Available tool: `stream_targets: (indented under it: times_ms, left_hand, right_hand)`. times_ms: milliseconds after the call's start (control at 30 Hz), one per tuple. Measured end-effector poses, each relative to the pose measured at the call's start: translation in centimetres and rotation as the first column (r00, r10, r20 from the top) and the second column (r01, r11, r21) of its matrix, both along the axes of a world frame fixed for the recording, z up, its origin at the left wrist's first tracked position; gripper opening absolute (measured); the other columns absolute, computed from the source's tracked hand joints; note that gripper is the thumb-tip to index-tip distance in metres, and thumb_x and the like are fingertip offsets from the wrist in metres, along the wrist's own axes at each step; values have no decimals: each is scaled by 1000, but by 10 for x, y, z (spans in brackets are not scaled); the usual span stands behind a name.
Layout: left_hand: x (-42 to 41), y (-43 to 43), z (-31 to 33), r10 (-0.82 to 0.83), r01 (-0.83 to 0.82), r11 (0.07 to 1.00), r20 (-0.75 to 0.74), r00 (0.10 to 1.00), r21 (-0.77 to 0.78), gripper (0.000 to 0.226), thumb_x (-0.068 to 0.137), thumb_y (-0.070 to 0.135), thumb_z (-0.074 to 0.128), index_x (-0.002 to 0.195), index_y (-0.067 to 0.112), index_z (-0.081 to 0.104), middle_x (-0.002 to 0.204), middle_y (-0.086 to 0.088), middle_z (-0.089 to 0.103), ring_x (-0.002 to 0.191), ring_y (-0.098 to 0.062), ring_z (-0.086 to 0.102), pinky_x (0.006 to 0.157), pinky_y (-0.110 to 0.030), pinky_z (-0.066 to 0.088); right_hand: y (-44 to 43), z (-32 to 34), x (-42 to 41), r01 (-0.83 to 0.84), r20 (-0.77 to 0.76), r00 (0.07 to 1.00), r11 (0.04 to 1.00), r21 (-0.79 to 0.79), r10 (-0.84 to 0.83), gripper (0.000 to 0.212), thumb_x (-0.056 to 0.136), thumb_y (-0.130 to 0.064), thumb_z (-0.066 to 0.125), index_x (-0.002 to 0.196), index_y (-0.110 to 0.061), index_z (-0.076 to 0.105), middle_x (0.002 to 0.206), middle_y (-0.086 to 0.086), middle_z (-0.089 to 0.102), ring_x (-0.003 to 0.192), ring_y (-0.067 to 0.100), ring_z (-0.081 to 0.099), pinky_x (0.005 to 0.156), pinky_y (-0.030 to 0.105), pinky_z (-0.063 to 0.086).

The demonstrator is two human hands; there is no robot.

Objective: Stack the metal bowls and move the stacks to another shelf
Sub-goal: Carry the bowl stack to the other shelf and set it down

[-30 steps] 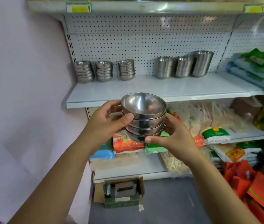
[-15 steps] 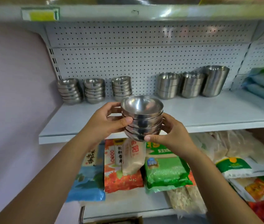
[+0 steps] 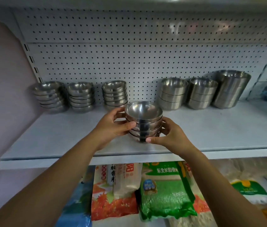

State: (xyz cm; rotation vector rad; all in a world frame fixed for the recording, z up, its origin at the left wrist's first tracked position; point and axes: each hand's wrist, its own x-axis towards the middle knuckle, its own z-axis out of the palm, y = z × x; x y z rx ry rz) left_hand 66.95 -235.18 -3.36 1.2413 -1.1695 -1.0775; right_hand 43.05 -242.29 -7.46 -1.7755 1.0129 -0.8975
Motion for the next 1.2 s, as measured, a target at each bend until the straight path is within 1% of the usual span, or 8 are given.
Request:
stream_targets:
  times_ms: [133, 267, 500, 633, 700, 767, 933, 1200]
  left_hand:
    - [3, -16, -14, -12, 11, 1000, 26, 1000, 21, 74, 68, 21, 88, 135, 26, 57, 136, 1, 62, 115, -20, 70, 94, -47, 60]
    - [7, -29, -23, -29, 27, 999, 64, 998, 37, 73, 71, 21, 90, 136, 27, 57, 136, 0, 63, 118, -23, 69, 93, -46, 60]
    - [14, -50, -29, -13, 13, 1000, 212, 977, 2, 83, 63, 45, 93, 137, 36, 57, 134, 10, 65, 124, -13, 63, 105, -48, 53]
    - [14, -47, -36, 52, -6, 995, 479, 876, -97, 70, 80, 58, 73, 144, 39, 50, 139, 20, 59, 134, 0, 51, 113, -37, 44]
    - [19, -41, -45, 127, -57, 990, 619, 775, -132, 72, 86, 70, 58, 149, 36, 46, 149, 17, 52, 140, -3, 44, 115, -33, 38]
    - [27, -36, -55, 190, -131, 982, 743, 642, -137, 77, 89, 71, 48, 153, 28, 43, 155, 6, 47, 143, -13, 41, 112, -30, 35]
    - [46, -37, -83, 213, -230, 966, 876, 432, -122, 84, 93, 77, 28, 152, 18, 44, 150, -8, 53, 141, -29, 45, 119, -55, 30]
    - [47, -42, -89, 225, -275, 956, 862, 454, -105, 76, 96, 70, 34, 141, 13, 57, 143, -9, 60, 133, -28, 53, 117, -49, 37]
  right_hand:
    - [-15, -17, 2, 9, -10, 1000, 1000, 13, -9, 90, 61, -21, 100, 139, -22, 54, 128, -8, 67, 117, 5, 64, 92, 15, 55]
    - [-25, -28, 4, 13, -22, 1000, 999, 49, -12, 91, 62, -20, 99, 140, -23, 53, 131, -9, 64, 120, 3, 61, 80, 6, 51]
    - [-41, -35, 10, 11, -29, 1000, 998, 62, -10, 101, 62, -28, 99, 147, -27, 44, 136, -11, 60, 130, 9, 57, 106, 31, 53]
    - [-40, -27, 14, -19, -37, 999, 1000, 16, 20, 120, 64, -31, 98, 158, -33, 24, 139, -21, 49, 123, -5, 53, 104, 21, 47]
    - [-39, -25, 16, -14, -50, 999, 999, -33, 12, 118, 60, -34, 99, 152, -43, 25, 131, -33, 47, 116, -19, 49, 98, 11, 45]
    - [-41, -23, 19, 13, -85, 996, 996, -86, -20, 112, 59, -34, 100, 140, -52, 24, 122, -38, 46, 111, -19, 51, 92, 7, 42]
    - [-54, -22, 30, 60, -98, 993, 992, -115, -72, 116, 60, -35, 99, 154, -30, 31, 128, -22, 50, 120, 1, 49, 91, 4, 37]
    - [-94, -15, 58, 151, -98, 982, 985, -83, -159, 112, 59, -39, 100, 150, -23, 36, 126, -15, 54, 114, 9, 55, 98, 27, 48]
